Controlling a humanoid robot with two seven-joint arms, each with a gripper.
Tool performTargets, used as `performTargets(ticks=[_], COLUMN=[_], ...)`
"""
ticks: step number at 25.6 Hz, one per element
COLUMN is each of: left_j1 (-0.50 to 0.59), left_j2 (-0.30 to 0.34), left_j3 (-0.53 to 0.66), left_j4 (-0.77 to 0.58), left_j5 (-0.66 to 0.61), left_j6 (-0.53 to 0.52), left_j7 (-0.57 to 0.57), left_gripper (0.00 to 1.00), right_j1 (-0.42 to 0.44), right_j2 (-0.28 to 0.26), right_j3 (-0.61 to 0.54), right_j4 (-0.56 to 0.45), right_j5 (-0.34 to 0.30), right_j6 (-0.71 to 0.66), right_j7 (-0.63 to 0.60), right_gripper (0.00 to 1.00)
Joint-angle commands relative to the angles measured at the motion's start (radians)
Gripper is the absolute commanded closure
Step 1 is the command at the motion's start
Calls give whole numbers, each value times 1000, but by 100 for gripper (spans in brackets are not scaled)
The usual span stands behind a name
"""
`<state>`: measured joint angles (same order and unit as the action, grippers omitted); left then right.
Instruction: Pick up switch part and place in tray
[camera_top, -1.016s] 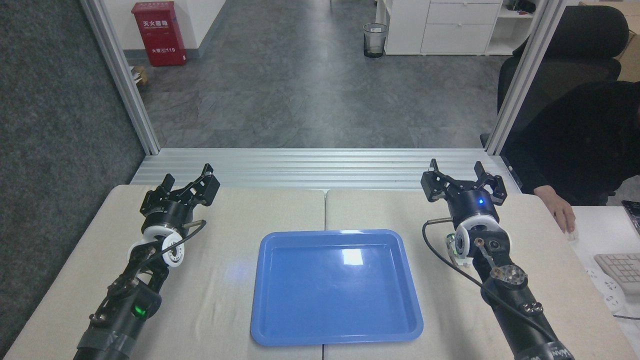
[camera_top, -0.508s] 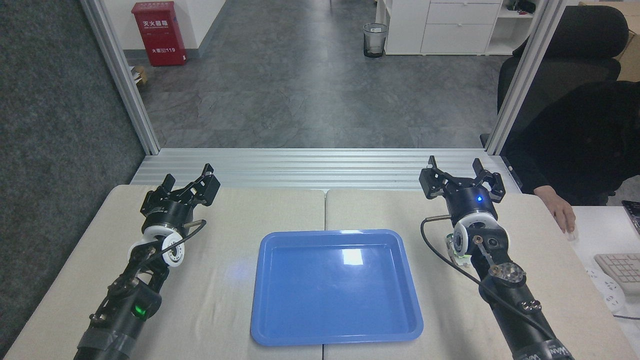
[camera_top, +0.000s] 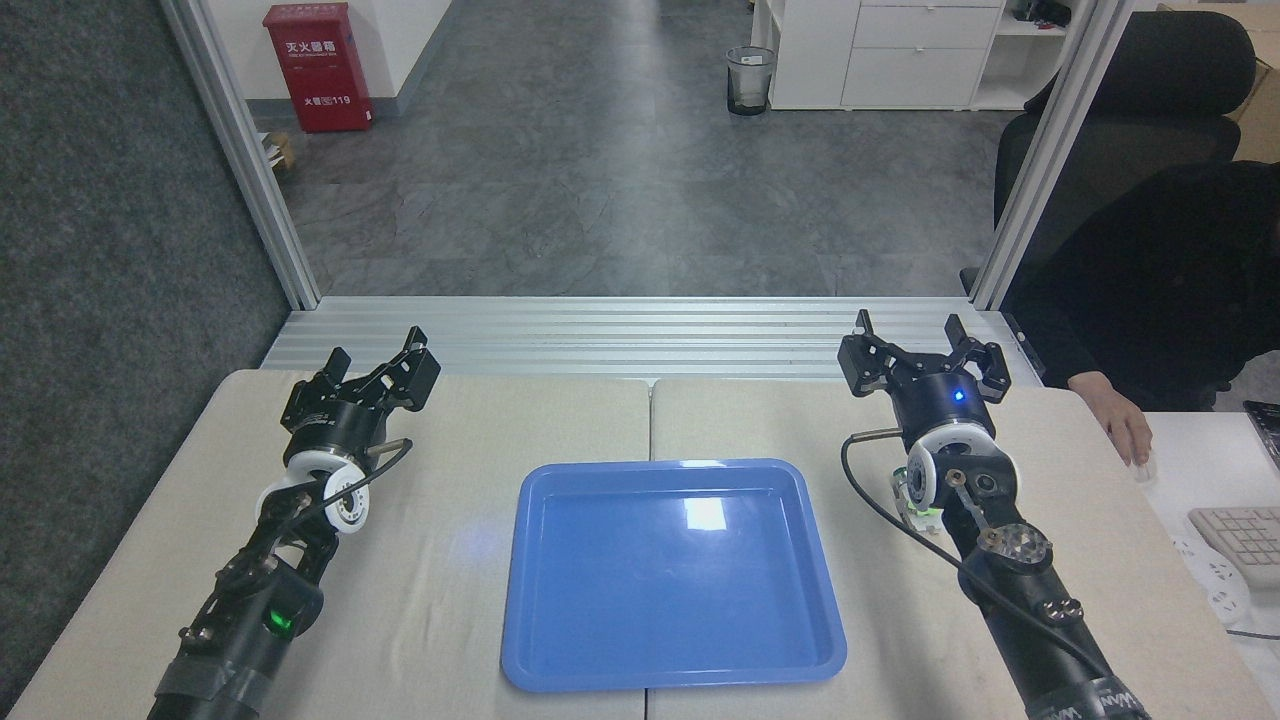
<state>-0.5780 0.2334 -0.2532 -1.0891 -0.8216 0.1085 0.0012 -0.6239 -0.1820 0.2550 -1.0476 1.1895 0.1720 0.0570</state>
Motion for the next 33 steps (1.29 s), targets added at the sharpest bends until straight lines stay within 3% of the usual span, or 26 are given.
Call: performTargets(ticks=[1, 6, 14, 19, 21, 26, 29, 33], left_j1=[0, 0, 1, 0, 0, 0, 0, 0], left_j2=[0, 0, 0, 0, 0, 0, 0, 0], left_j3=[0, 0, 0, 0, 0, 0, 0, 0], left_j4=[0, 0, 0, 0, 0, 0, 0, 0], left_j5=[1, 1, -1, -1, -1, 1, -1, -1], left_j6=[0, 0, 0, 0, 0, 0, 0, 0], left_j7=[0, 0, 0, 0, 0, 0, 0, 0], left_gripper=[0, 0, 0, 0, 0, 0, 0, 0], right_j1=[15, 39, 96, 138, 156, 161, 161, 167], right_j2=[-31, -131, -140, -212, -200, -79, -60, -37], right_j3=[4, 6, 1, 3, 9, 30, 43, 49], right_j4=[0, -2, -44, -31, 13, 173, 290, 327], right_j5=[-1, -1, 5, 4, 1, -4, -4, -2], right_j6=[-6, -68, -77, -86, -114, -154, -178, -192], right_j7=[1, 1, 0, -35, -48, -63, -77, -95], right_gripper=[0, 0, 0, 0, 0, 0, 0, 0])
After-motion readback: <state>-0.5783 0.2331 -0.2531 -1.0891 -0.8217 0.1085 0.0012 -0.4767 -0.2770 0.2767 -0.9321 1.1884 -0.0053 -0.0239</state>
